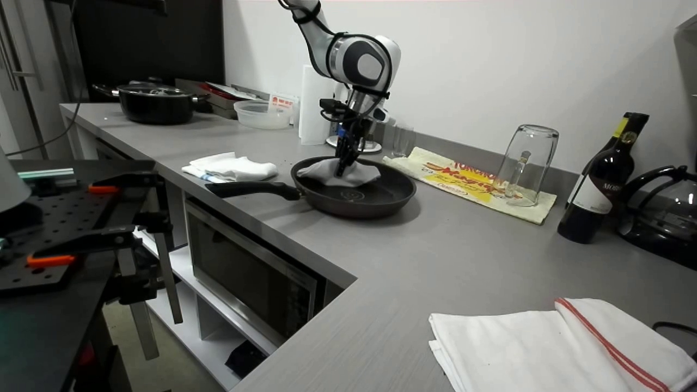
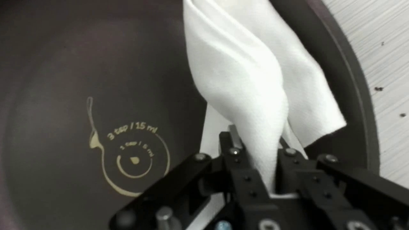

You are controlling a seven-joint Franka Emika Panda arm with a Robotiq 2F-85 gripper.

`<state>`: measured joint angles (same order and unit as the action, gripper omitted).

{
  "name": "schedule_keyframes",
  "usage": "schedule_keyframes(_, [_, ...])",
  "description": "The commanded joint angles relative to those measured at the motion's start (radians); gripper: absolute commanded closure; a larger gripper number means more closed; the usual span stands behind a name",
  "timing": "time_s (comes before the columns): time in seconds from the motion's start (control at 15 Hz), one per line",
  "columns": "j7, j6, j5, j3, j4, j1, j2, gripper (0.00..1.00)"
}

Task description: Pick the cloth and wipe the pan

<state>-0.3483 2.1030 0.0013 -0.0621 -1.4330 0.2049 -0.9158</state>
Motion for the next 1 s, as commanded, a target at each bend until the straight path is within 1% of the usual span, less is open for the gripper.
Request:
schedule_keyframes(0.0, [0.1, -0.087, 0.14, -0.074, 0.059, -0.07, -0.029, 0.95])
schedule_keyframes(0.13, [0.138, -0.125, 0.214, -0.101, 0.067, -0.104, -0.032, 0.95])
schedule_keyframes(0.47, [0.168, -0.18, 0.315, -0.109, 0.078, -0.144, -0.02, 0.95])
schedule_keyframes(0.73, [0.144, -0.189, 0.289, -0.08, 0.06, -0.126, 0.051, 0.95])
schedule_keyframes(0.93, [0.139, -0.191, 0.273, -0.082, 0.032, -0.099, 0.123, 0.95])
